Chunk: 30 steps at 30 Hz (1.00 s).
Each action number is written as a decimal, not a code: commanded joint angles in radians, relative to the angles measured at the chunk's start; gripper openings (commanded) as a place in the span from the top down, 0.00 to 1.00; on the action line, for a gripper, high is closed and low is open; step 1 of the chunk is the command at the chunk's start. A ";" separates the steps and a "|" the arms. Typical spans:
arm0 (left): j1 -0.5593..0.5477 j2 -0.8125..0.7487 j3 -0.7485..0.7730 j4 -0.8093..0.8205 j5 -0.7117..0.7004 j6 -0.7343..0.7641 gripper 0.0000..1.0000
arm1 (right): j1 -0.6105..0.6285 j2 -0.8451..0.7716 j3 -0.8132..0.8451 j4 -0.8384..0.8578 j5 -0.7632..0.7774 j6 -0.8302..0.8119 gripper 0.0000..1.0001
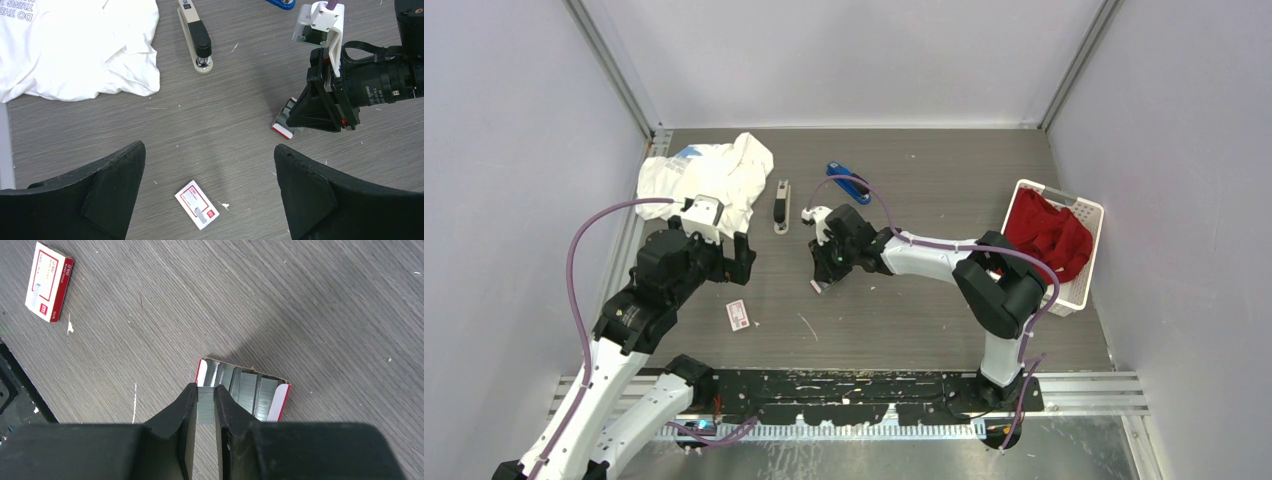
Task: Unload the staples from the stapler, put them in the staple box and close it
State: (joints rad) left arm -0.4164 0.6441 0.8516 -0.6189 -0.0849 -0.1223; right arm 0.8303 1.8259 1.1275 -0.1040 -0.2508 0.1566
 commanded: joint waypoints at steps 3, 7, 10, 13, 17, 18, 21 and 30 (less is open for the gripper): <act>0.009 -0.004 0.002 0.055 0.013 0.003 0.01 | 0.006 -0.030 0.006 0.045 0.016 -0.010 0.86; 0.008 -0.004 0.002 0.055 0.014 0.003 0.01 | 0.007 -0.028 0.006 0.045 0.016 -0.012 0.86; 0.008 -0.002 0.002 0.056 0.014 0.003 0.01 | 0.007 -0.025 0.006 0.045 0.016 -0.012 0.86; 0.008 -0.002 0.003 0.055 0.013 0.003 0.01 | 0.007 -0.020 0.007 0.044 0.017 -0.011 0.86; 0.009 -0.003 0.002 0.056 0.014 0.003 0.01 | 0.008 -0.014 0.008 0.044 0.023 -0.014 0.86; 0.009 -0.003 0.002 0.056 0.014 0.003 0.01 | 0.009 -0.013 0.010 0.045 0.024 -0.015 0.86; 0.009 -0.003 0.003 0.056 0.014 0.003 0.01 | 0.013 -0.007 0.011 0.043 0.024 -0.015 0.86; 0.008 -0.002 0.002 0.056 0.016 0.003 0.01 | 0.020 0.003 0.025 0.036 0.041 -0.025 0.86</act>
State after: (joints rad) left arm -0.4160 0.6441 0.8516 -0.6186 -0.0834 -0.1223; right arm 0.8436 1.8263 1.1275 -0.1040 -0.2352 0.1486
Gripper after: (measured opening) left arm 0.986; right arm 0.225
